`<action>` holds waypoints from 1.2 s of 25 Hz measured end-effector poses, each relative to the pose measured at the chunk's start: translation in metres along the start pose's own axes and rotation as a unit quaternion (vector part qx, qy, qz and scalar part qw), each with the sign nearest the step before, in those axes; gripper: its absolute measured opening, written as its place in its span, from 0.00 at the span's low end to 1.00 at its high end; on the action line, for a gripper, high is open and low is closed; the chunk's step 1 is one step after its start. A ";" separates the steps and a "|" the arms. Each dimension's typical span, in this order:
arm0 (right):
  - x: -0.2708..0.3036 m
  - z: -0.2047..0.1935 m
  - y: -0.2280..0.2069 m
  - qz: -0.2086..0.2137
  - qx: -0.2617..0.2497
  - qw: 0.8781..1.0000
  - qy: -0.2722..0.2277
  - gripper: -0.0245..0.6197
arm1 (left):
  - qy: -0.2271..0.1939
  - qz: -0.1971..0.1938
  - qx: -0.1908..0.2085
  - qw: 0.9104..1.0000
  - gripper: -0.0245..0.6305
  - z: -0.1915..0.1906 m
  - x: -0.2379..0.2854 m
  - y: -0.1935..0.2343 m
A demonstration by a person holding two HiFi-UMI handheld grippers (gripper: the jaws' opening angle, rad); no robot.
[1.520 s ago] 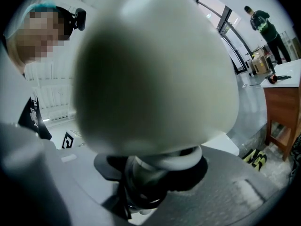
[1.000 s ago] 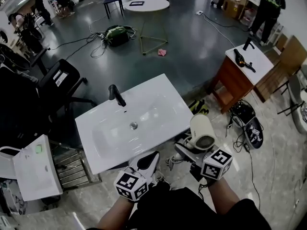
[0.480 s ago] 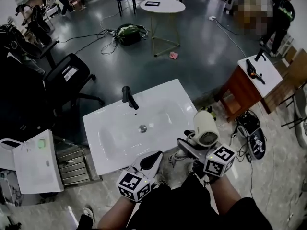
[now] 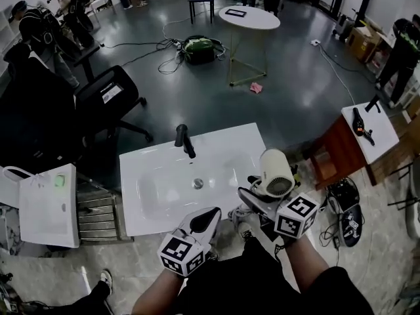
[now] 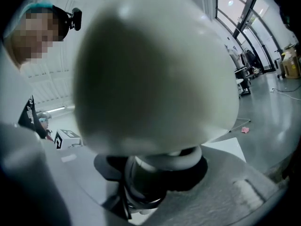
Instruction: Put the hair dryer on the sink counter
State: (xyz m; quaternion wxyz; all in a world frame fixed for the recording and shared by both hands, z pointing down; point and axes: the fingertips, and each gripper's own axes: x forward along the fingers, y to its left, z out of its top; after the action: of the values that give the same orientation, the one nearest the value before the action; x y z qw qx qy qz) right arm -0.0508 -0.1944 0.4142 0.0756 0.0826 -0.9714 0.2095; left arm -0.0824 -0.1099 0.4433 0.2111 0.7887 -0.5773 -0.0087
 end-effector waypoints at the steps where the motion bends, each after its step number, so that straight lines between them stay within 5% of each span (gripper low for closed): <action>1: 0.002 0.003 -0.004 0.008 -0.003 1.000 0.004 0.35 | -0.003 0.007 0.000 1.000 0.04 0.002 0.004 -0.001; 21: 0.052 0.009 -0.102 0.036 -0.114 0.988 0.100 0.34 | -0.007 0.067 -0.028 0.997 0.04 0.004 0.079 0.018; 25: 0.065 0.008 -0.121 0.028 -0.183 0.973 0.138 0.34 | -0.010 0.079 -0.036 0.996 0.04 0.003 0.089 0.024; 30: 0.084 0.007 -0.139 0.021 -0.300 0.937 0.181 0.33 | -0.011 0.091 -0.043 0.995 0.04 0.000 0.100 0.029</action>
State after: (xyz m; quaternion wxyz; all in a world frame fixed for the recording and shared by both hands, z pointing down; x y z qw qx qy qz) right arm -0.1072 -0.3330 0.4776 0.2668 -0.0035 -0.9606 -0.0783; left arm -0.0756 -0.2082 0.4764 0.2383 0.7227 -0.6483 -0.0234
